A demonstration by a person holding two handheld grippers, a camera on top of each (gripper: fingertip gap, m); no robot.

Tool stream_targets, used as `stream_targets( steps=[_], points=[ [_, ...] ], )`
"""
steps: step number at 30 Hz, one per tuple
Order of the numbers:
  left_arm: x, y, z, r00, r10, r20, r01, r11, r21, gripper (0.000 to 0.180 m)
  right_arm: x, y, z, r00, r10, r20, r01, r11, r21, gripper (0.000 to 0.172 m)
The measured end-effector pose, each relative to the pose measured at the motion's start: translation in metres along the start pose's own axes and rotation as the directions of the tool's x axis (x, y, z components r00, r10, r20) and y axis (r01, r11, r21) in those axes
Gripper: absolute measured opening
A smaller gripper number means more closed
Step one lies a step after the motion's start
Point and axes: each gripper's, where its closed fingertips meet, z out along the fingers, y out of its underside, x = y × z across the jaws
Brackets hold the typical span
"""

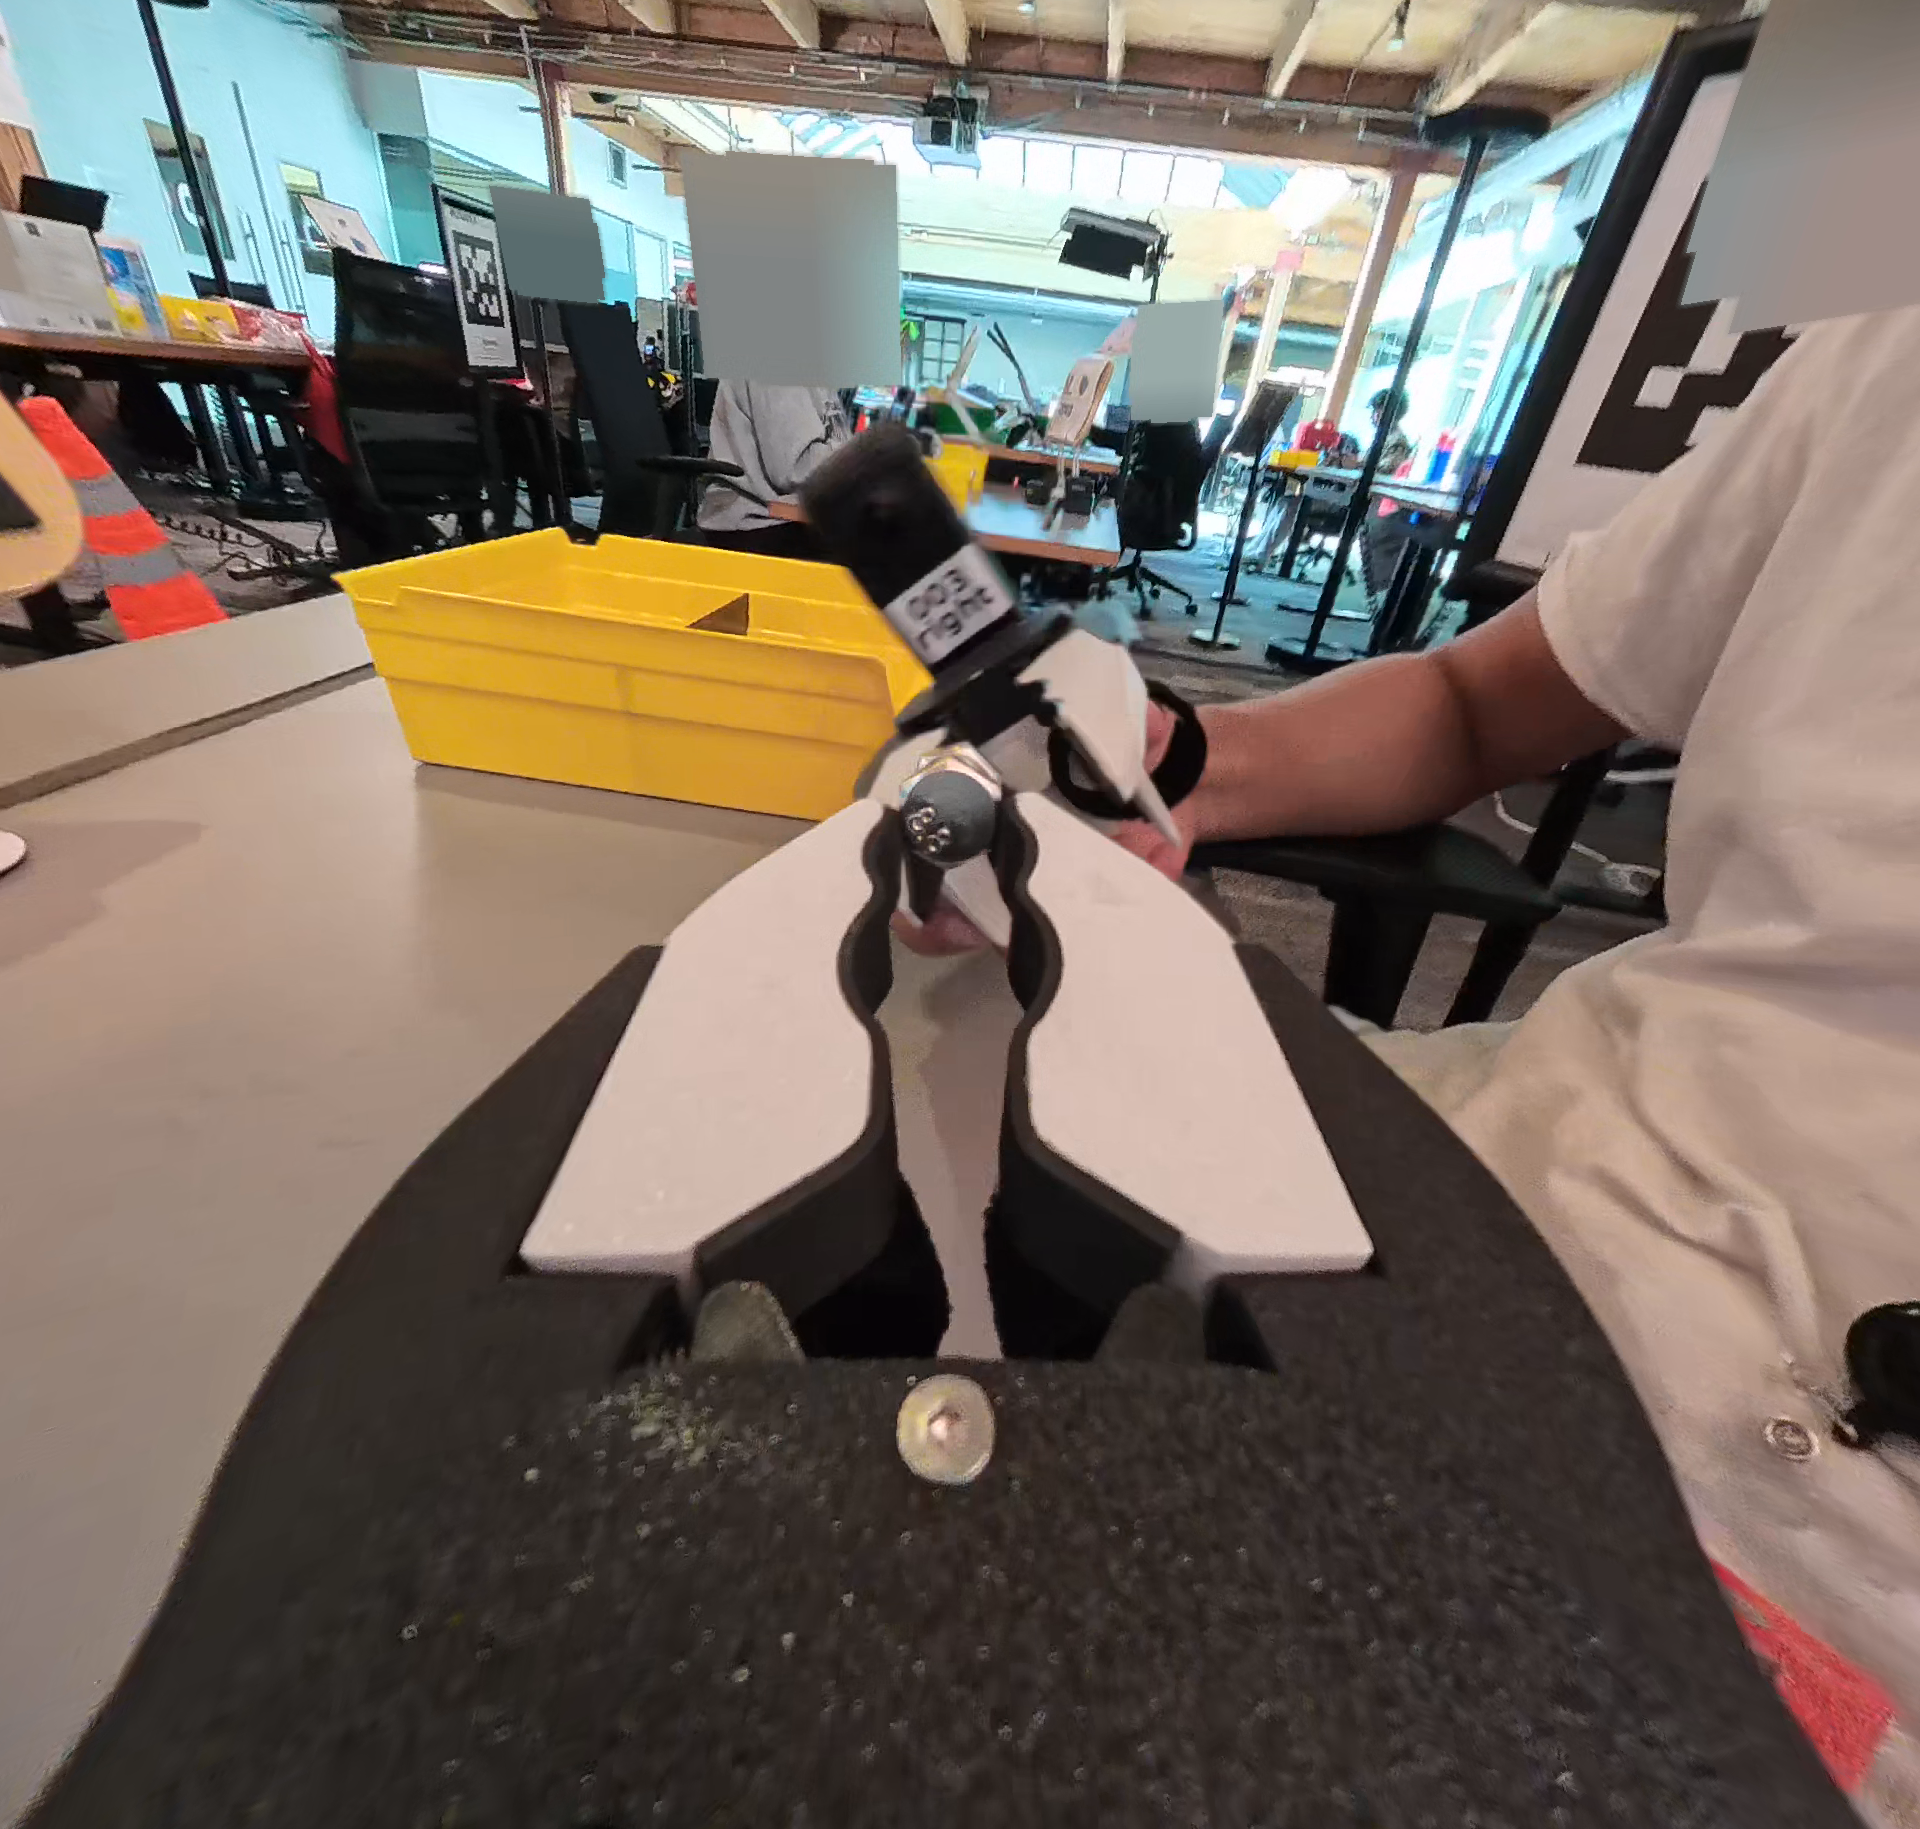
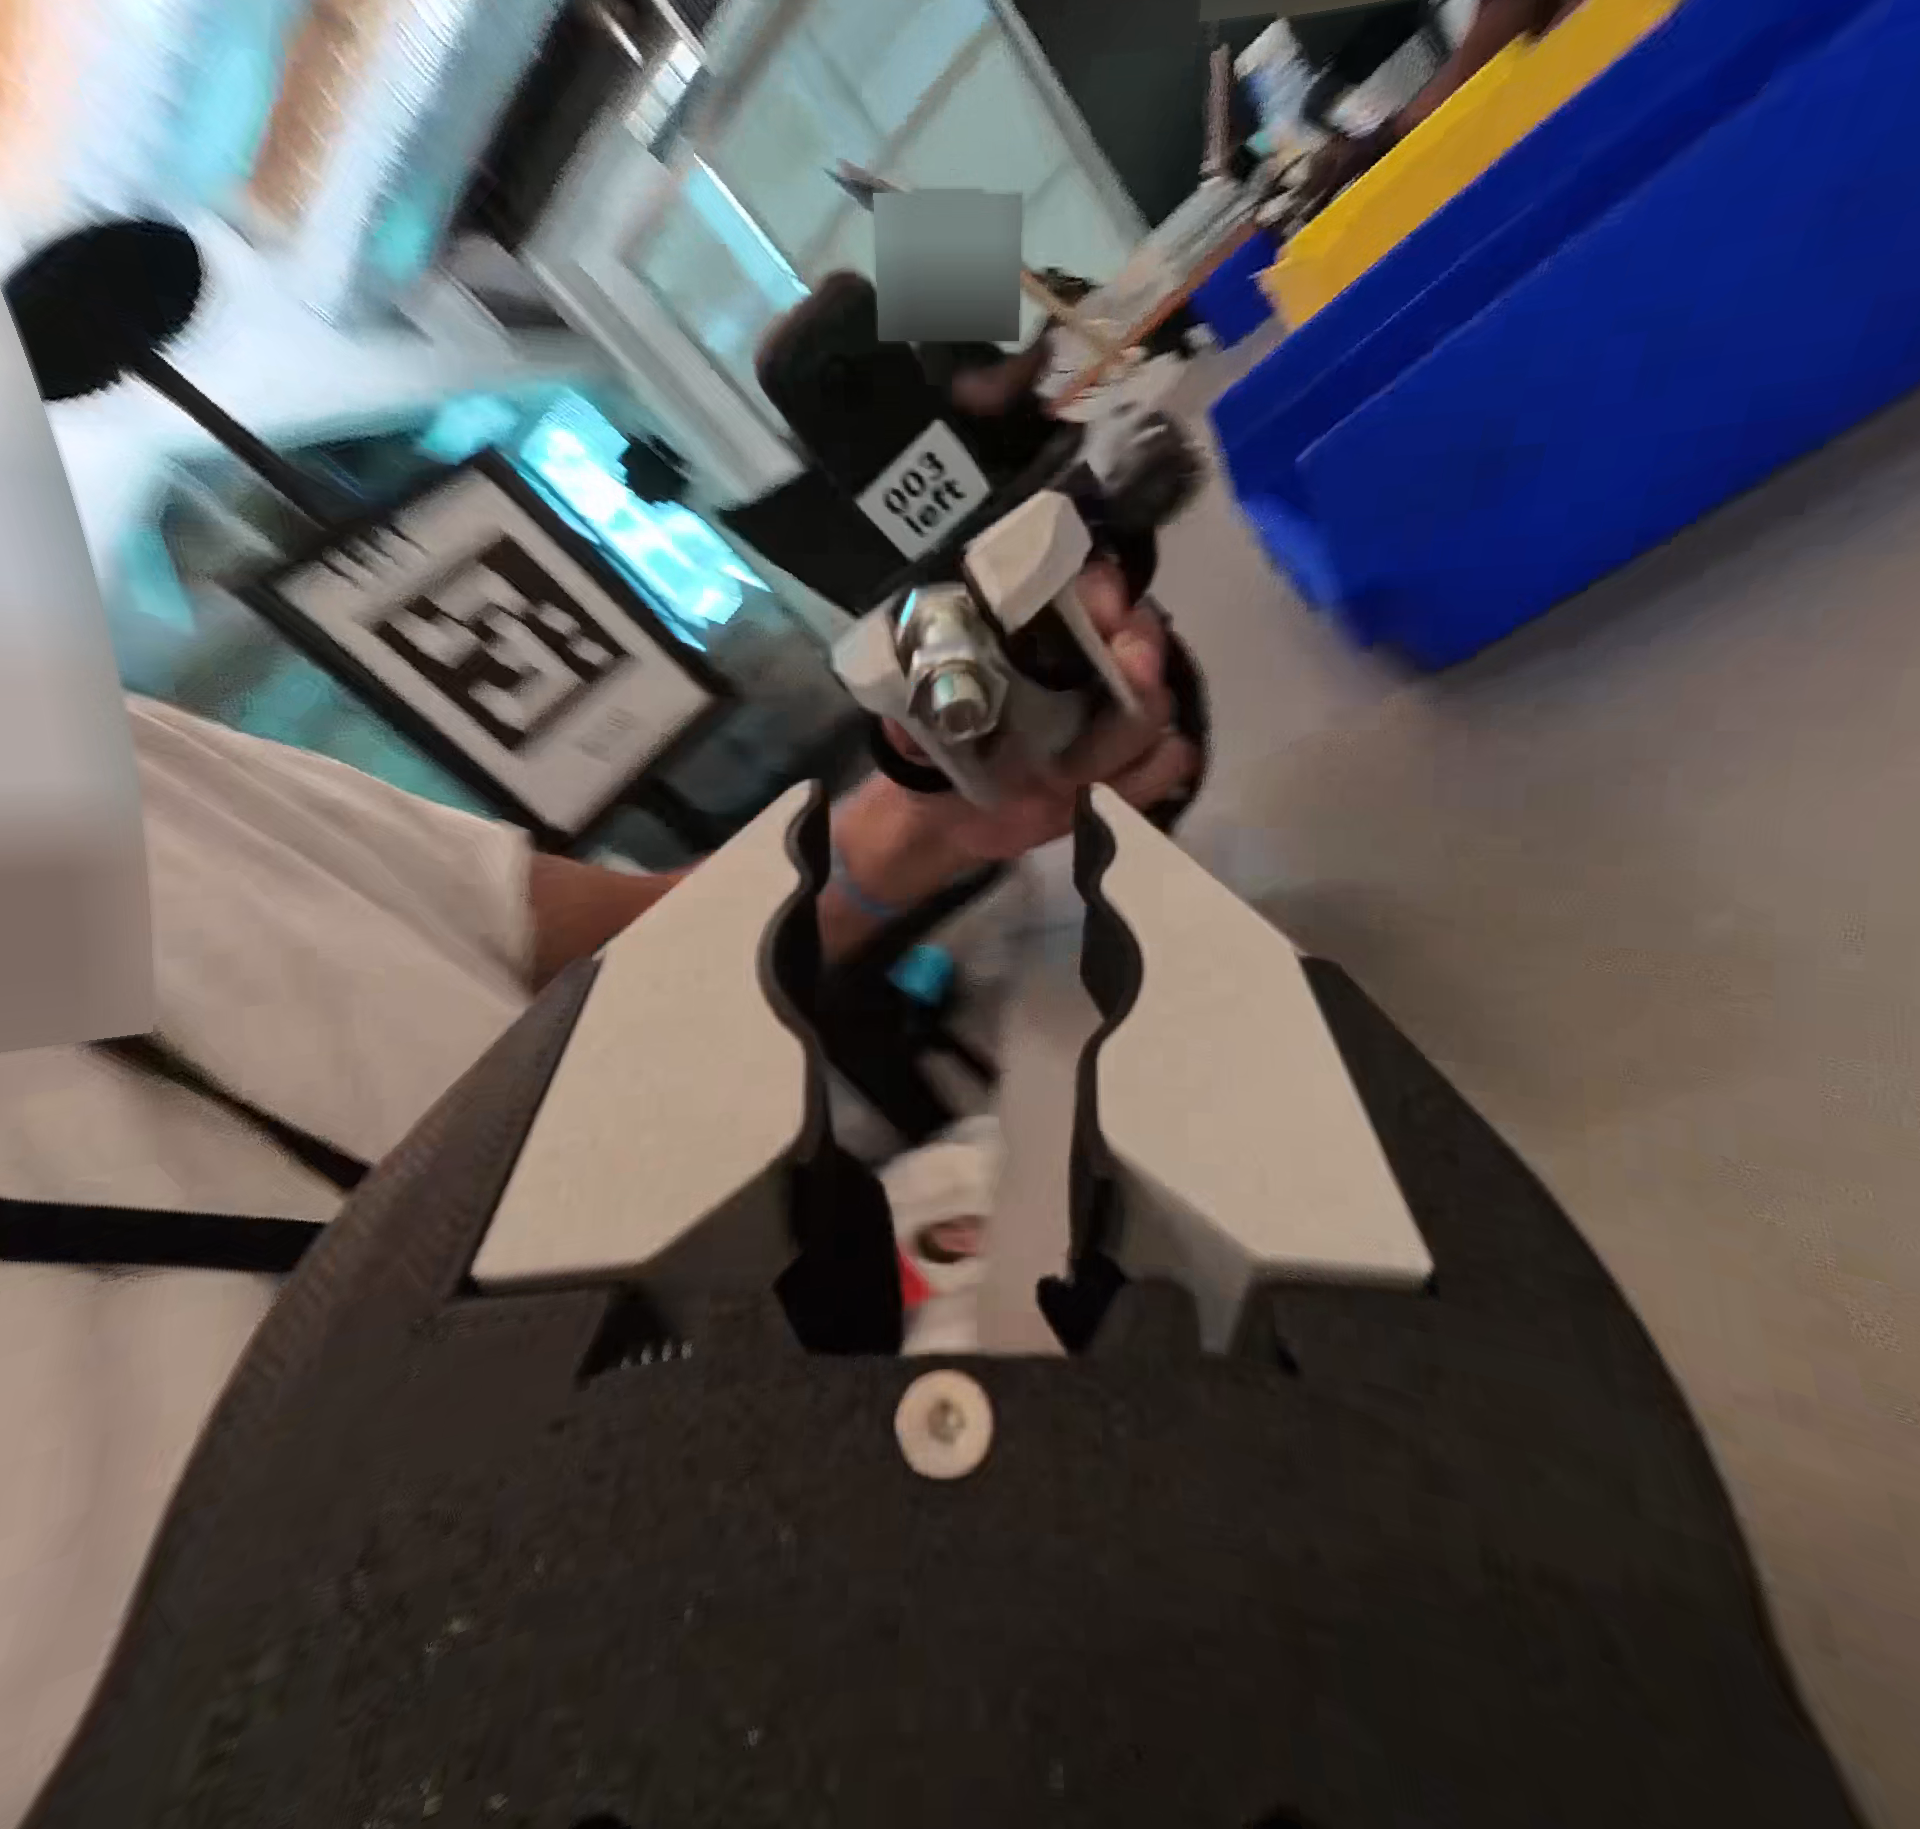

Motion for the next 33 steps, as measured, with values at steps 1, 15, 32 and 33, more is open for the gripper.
stream_targets(
  steps=[1, 15, 32, 33],
  points=[
    [0.001, 0.002, 0.001, 1.000, 0.018, 0.002, -0.018, 1.000, -0.010, 0.017, -0.003, -0.002, 0.001, 0.991, 0.108, 0.079, -0.110, 0.994, 0.014, 0.047],
    [0.002, 0.008, 0.006, 1.000, 0.006, -0.009, -0.006, 0.999, -0.041, 0.017, 0.001, -0.014, -0.003, 0.998, 0.033, 0.060, -0.039, 0.994, 0.098, 0.017],
    [0.008, 0.002, 0.002, 0.943, -0.303, -0.140, 0.302, 0.953, -0.023, 0.017, -0.009, -0.009, -0.003, -0.676, -0.729, -0.110, 0.631, -0.495, -0.598, 0.033],
    [0.007, 0.001, 0.000, 0.946, -0.297, -0.131, 0.297, 0.955, -0.020, 0.017, -0.007, -0.008, -0.006, -0.615, -0.777, -0.138, 0.682, -0.435, -0.588, 0.039]
  ],
)
